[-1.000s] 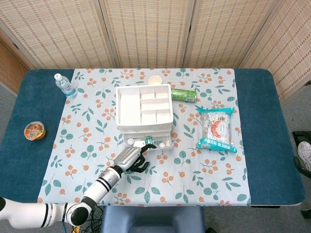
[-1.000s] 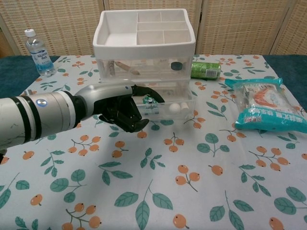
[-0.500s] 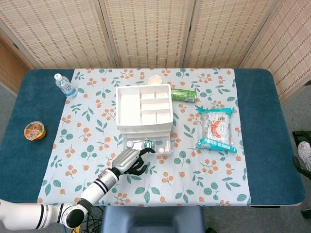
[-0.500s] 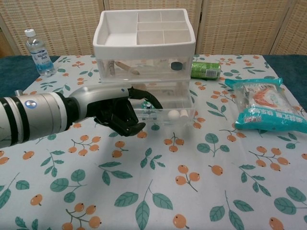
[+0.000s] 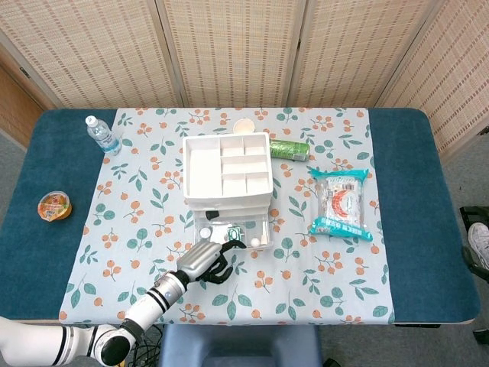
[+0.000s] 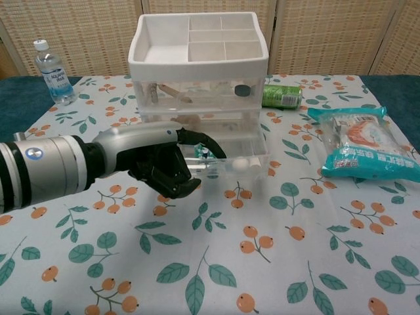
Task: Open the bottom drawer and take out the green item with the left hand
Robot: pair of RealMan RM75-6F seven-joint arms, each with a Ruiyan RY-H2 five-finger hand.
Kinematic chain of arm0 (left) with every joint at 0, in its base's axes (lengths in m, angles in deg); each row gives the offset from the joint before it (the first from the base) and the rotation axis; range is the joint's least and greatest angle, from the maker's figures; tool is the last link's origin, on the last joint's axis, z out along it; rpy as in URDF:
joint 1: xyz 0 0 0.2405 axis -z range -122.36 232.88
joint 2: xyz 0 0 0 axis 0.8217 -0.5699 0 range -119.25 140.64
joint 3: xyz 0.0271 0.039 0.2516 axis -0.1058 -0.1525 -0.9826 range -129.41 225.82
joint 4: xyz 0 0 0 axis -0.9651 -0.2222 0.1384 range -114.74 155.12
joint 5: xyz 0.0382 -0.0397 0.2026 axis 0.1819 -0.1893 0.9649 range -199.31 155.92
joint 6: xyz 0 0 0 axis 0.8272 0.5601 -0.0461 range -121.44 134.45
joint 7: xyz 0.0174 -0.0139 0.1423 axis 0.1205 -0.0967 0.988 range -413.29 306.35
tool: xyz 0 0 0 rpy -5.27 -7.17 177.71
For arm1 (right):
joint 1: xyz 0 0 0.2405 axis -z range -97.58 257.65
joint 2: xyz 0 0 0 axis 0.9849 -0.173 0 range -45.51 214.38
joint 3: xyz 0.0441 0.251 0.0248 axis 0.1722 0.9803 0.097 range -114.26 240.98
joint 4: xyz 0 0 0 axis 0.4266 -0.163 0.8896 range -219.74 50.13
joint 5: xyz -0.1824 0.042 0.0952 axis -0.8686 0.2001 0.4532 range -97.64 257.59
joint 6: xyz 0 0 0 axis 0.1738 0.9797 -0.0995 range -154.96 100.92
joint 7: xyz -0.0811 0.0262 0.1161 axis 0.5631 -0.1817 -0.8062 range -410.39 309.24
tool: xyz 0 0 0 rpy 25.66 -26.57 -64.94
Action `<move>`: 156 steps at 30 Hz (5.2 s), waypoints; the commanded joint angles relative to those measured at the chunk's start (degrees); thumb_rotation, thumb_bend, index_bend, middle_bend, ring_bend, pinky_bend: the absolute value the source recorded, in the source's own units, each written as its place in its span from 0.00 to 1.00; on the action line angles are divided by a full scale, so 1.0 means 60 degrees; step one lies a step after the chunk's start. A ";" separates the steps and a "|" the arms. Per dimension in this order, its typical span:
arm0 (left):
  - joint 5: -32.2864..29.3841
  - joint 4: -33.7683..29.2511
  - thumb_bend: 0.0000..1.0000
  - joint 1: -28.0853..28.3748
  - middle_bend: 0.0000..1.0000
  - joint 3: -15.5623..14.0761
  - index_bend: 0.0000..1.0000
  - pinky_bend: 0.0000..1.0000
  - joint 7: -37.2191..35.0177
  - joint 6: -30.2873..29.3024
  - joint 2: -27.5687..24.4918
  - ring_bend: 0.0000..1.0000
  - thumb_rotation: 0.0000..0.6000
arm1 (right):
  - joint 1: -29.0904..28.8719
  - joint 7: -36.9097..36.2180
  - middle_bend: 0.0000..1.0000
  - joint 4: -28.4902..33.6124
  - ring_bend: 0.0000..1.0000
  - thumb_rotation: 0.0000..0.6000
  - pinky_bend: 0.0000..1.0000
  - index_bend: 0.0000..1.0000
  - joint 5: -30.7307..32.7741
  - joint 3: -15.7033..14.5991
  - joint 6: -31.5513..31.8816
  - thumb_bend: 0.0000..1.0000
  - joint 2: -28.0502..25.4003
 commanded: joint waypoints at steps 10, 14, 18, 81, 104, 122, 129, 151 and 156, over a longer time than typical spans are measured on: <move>0.0144 -0.0164 0.51 -0.0059 0.91 -0.0160 0.21 1.00 0.0079 -0.0131 -0.0040 0.99 1.00 | -0.0008 -0.0070 0.23 -0.0099 0.22 1.00 0.25 0.13 0.0024 -0.0014 -0.0066 0.36 0.0051; 0.0116 -0.0181 0.51 -0.0066 0.91 -0.0172 0.21 1.00 0.0085 -0.0149 -0.0059 1.00 1.00 | -0.0015 -0.0073 0.23 -0.0104 0.22 1.00 0.25 0.13 0.0019 -0.0013 -0.0080 0.36 0.0037; 0.0144 -0.0226 0.51 -0.0064 0.91 -0.0204 0.21 1.00 0.0081 -0.0119 -0.0094 1.00 1.00 | -0.0018 -0.0071 0.23 -0.0094 0.22 1.00 0.25 0.13 0.0024 -0.0018 -0.0101 0.36 0.0035; 0.5846 0.2408 0.15 0.0382 1.00 -0.0413 0.38 1.00 0.0738 -0.1092 -0.1309 1.00 1.00 | 0.0004 -0.0193 0.23 -0.0084 0.22 1.00 0.25 0.13 -0.0155 -0.0004 0.0074 0.36 -0.0001; 0.6798 0.3968 0.15 0.1318 1.00 -0.0696 0.39 1.00 0.2195 -0.0781 -0.0596 1.00 1.00 | 0.0052 -0.0188 0.23 -0.0081 0.22 1.00 0.25 0.13 -0.0067 -0.0009 0.0061 0.36 -0.0036; 0.7222 0.4872 0.15 0.1940 1.00 -0.0854 0.35 1.00 0.2645 -0.0497 0.0105 1.00 1.00 | 0.0061 -0.0215 0.23 -0.0131 0.22 1.00 0.25 0.13 0.0012 -0.0005 0.0000 0.36 -0.0030; 0.7018 0.4978 0.15 0.2118 1.00 -0.0841 0.34 1.00 0.3008 -0.0122 0.0186 1.00 1.00 | 0.0049 -0.0241 0.23 -0.0177 0.22 1.00 0.25 0.13 0.0052 0.0000 -0.0057 0.36 -0.0033; 0.6761 0.4907 0.15 0.2367 1.00 -0.0995 0.40 1.00 0.3323 0.0263 0.0194 1.00 1.00 | 0.0077 -0.0316 0.23 -0.0268 0.22 1.00 0.25 0.13 0.0134 0.0013 -0.0086 0.36 -0.0038; 0.6730 0.4958 0.15 0.2406 1.00 -0.1007 0.41 1.00 0.3269 0.0261 0.0250 1.00 1.00 | 0.0077 -0.0337 0.23 -0.0270 0.22 1.00 0.25 0.13 0.0133 0.0036 -0.0060 0.36 -0.0040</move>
